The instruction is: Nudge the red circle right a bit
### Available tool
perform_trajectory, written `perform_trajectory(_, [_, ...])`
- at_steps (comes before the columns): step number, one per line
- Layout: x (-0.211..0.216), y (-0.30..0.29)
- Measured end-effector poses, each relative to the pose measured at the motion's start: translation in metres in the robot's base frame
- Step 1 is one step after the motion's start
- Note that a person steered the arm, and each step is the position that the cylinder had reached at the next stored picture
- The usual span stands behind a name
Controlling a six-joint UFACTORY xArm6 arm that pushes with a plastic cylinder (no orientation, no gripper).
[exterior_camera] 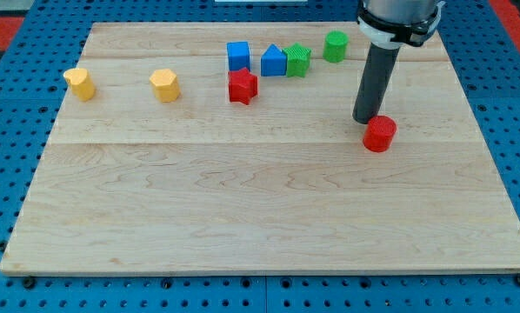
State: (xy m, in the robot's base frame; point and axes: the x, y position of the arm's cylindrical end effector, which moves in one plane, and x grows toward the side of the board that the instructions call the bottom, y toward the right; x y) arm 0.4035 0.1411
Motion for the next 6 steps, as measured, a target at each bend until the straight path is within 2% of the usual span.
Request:
perform_trajectory(2, [0.01, -0.044])
perform_trajectory(3, [0.034, -0.067])
perform_trajectory(4, [0.056, -0.046])
perform_trajectory(5, [0.056, -0.016])
perform_trajectory(6, [0.056, -0.011])
